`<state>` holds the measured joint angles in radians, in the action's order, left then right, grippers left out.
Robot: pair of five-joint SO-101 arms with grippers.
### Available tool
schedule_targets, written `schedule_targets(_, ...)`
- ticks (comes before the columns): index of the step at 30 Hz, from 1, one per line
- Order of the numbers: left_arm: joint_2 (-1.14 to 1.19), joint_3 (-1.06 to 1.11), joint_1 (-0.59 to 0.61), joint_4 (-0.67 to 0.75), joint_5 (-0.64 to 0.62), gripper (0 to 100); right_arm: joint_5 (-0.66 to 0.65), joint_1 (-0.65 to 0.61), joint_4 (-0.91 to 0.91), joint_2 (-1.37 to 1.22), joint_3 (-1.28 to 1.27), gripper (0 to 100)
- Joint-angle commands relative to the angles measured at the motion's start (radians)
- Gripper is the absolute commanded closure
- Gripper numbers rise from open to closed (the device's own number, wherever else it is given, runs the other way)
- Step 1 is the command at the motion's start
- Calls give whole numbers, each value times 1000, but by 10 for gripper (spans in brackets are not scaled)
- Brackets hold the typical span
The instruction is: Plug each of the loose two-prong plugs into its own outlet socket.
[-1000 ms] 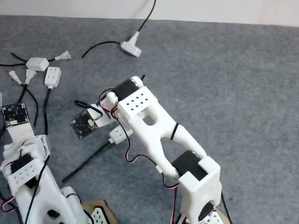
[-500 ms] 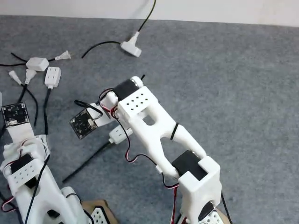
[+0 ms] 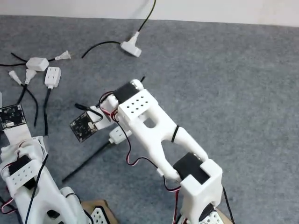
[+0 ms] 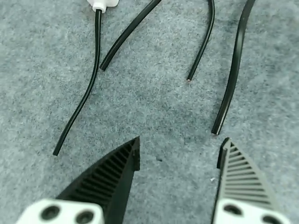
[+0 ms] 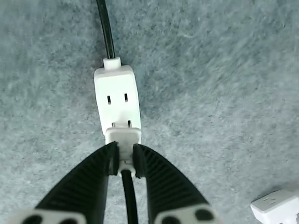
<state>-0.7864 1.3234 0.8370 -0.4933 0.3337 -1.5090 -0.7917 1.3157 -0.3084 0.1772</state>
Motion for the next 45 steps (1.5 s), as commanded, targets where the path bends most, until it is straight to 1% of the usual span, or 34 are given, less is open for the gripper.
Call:
schedule_targets(1, -16, -30, 8, -3, 6, 726, 14, -18, -18, -2, -21, 990)
schedule_targets(3, -16, -44, 8, -3, 5, 726, 14, -18, -18, -2, -22, 990)
schedule_targets(7, -16, -82, 10, -5, -41, 726, 14, -18, -19, -2, -28, 990)
schedule_targets(12, -16, -147, 10, -61, -75, 726, 41, -10, -54, -4, -28, 990)
schedule_targets(17, -16, -182, 10, -64, -112, 726, 41, -2, -58, -4, -30, 990)
schedule_targets(23, -16, -193, 12, -57, -114, 726, 41, 28, -58, -4, -30, 990)
schedule_targets(31, -16, -211, 77, -55, -114, 726, 35, 67, -53, -5, -31, 990)
schedule_targets(37, -16, -236, 84, -61, -114, 726, 40, 53, -58, -62, -56, 990)
schedule_targets(45, -16, -254, 84, -61, -115, 726, 41, 19, -51, -54, -67, 990)
